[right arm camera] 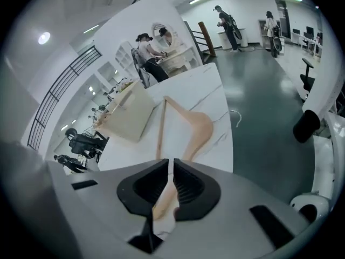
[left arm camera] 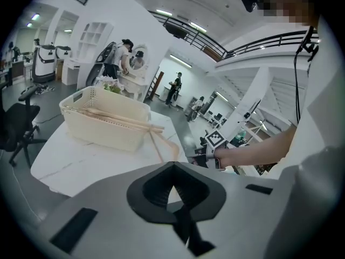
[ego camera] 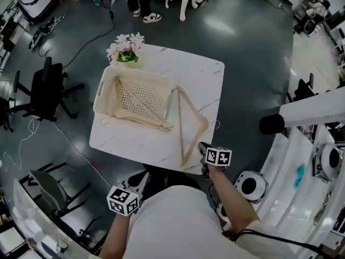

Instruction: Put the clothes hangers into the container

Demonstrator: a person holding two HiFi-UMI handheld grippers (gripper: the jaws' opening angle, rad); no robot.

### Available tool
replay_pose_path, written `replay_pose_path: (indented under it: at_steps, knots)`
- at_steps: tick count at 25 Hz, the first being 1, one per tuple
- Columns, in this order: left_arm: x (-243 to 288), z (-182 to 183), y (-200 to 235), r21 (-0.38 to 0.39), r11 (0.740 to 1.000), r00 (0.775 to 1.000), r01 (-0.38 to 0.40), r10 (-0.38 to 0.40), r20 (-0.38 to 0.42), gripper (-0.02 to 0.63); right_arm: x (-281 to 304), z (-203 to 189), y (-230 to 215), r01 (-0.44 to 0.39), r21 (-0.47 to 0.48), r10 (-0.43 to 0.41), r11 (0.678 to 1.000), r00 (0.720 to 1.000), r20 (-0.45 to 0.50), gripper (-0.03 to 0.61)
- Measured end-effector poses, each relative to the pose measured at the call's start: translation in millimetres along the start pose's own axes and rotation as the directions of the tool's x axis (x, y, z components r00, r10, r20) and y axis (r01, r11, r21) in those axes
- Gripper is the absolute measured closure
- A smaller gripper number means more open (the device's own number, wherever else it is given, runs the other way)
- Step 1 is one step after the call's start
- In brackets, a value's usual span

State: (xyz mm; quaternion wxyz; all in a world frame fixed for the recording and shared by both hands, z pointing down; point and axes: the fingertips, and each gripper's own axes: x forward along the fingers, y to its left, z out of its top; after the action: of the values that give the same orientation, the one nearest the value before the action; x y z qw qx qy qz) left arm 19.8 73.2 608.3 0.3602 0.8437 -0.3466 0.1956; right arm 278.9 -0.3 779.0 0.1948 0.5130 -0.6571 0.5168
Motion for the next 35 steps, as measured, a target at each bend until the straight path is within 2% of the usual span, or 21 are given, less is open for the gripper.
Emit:
replay_pose_path:
  at_steps: [6, 11, 13, 17, 22, 25, 28, 31, 32, 34, 35]
  knots:
    - [2.5, -6.0, 6.8, -0.050, 0.996, 0.998, -0.069, 0.068, -0.007, 0.606, 19.7, 16.3, -38.8, 0.028, 0.069, -0.027, 0.997, 0.999, -0.021, 0.517]
    - [7.2, -10.0, 6.5, -0.090, 0.991, 0.995, -0.097, 0.097, -0.010, 0.606, 41.2, 20.4, -45.8, 0.049, 0.096, -0.043, 0.994, 0.997, -0.067, 0.465]
    - [9.6, -10.4, 5.6, -0.099, 0.990, 0.995, -0.100, 0.099, -0.011, 0.606, 52.0, 19.1, -51.0, 0.124, 0.108, -0.116, 0.986, 0.990, -0.083, 0.435]
    - [10.3, -8.8, 9.8, -0.118, 0.987, 0.994, -0.110, 0.110, -0.009, 0.606, 63.5, 17.3, -59.4, 0.300, 0.140, -0.288, 0.944, 0.953, -0.098, 0.378]
    - [5.2, -7.4, 21.7, -0.147, 0.980, 0.991, -0.134, 0.135, 0.000, 0.606, 65.3, 27.0, -52.0, 0.428, 0.097, -0.421, 0.899, 0.903, -0.083, 0.354]
    - [1.5, -8.3, 28.9, -0.159, 0.977, 0.989, -0.144, 0.146, 0.001, 0.606, 69.0, 26.2, -43.2, 0.445, 0.096, -0.437, 0.890, 0.895, -0.094, 0.336]
    - [-1.9, -8.4, 34.3, -0.169, 0.974, 0.988, -0.149, 0.151, 0.004, 0.606, 72.9, 19.5, -43.9, 0.460, 0.097, -0.448, 0.883, 0.886, -0.117, 0.335]
    - [-5.9, -8.2, 39.8, -0.174, 0.972, 0.987, -0.155, 0.158, 0.005, 0.606, 73.1, 14.7, -49.5, 0.499, 0.104, -0.486, 0.860, 0.864, -0.129, 0.338]
    - [-7.2, -7.9, 42.0, -0.175, 0.972, 0.987, -0.157, 0.160, 0.006, 0.606, 72.4, 15.3, -50.1, 0.512, 0.109, -0.500, 0.852, 0.857, -0.123, 0.353]
    - [-9.2, -7.5, 46.4, -0.175, 0.972, 0.987, -0.159, 0.163, 0.007, 0.606, 71.7, 16.6, -51.8, 0.525, 0.139, -0.514, 0.840, 0.851, -0.107, 0.475]
    - [-10.1, -7.7, 48.1, -0.174, 0.972, 0.987, -0.160, 0.163, 0.008, 0.606, 71.9, 16.7, -52.8, 0.522, 0.163, -0.512, 0.837, 0.853, -0.102, 0.479]
